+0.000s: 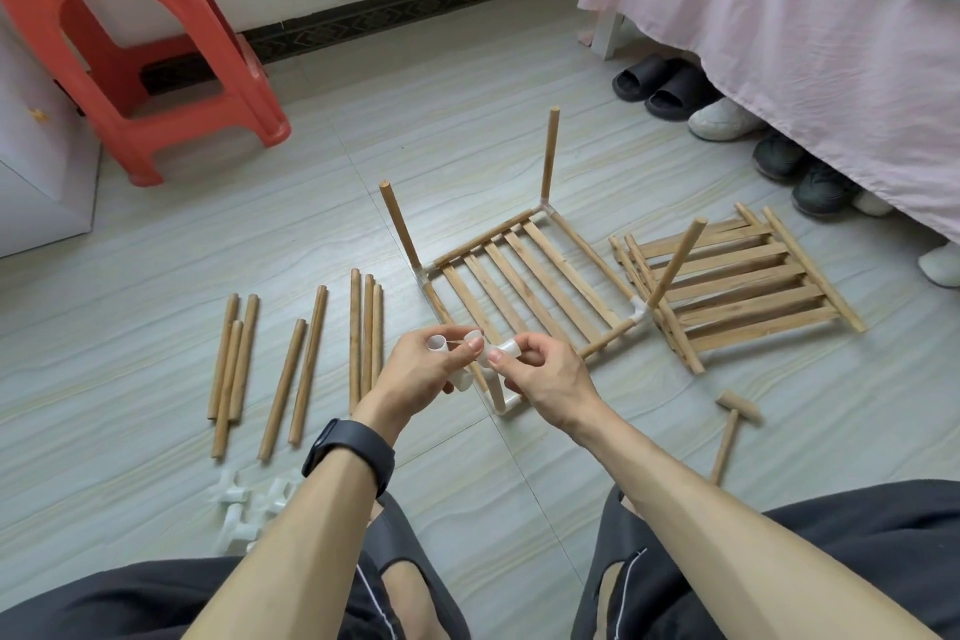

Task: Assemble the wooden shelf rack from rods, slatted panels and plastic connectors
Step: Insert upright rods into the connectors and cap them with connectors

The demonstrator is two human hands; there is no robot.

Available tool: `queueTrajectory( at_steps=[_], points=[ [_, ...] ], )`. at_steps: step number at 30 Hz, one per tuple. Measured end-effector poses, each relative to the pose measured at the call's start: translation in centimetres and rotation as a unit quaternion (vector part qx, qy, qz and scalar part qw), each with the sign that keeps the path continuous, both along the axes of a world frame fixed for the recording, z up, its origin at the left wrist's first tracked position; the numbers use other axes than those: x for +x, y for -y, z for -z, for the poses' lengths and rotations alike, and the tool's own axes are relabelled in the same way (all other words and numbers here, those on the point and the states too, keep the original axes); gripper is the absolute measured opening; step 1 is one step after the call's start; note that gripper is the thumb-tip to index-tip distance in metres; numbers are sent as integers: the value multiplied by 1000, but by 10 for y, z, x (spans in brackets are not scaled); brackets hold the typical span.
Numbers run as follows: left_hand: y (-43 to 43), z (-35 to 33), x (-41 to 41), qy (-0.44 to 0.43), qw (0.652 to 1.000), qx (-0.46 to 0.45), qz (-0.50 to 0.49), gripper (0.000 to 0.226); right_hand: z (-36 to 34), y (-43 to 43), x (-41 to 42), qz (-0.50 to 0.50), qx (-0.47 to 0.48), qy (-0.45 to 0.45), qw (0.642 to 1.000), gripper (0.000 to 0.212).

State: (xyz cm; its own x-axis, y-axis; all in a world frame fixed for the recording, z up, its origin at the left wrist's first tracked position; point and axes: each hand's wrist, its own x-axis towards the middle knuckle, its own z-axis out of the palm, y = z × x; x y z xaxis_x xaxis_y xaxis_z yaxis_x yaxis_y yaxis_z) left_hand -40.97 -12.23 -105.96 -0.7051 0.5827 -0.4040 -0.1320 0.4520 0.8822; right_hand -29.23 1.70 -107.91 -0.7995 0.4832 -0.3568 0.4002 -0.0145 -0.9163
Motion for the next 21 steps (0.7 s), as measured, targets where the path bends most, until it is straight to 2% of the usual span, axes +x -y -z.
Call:
queueTrajectory(
  at_steps=[3,6,10,17,21],
  points=[
    [2,5,0,6,1000,0,-5,25,-3,-1,-1,-13,-36,-2,999,22],
    [5,7,0,3,1000,-4,1,26,-5,-2,0,-23,-24,5,999,21],
    [5,10,2,-3,1000,-11,7,27,-3,1,4,-29,-15,-7,999,9],
    [4,6,4,-55,998,-37,-2,33,-2,14,0,-20,54,16,998,34],
    [-1,1,5,-77,995,-68,11,30,-8,7,-6,12,-20,14,1000,27]
  ],
)
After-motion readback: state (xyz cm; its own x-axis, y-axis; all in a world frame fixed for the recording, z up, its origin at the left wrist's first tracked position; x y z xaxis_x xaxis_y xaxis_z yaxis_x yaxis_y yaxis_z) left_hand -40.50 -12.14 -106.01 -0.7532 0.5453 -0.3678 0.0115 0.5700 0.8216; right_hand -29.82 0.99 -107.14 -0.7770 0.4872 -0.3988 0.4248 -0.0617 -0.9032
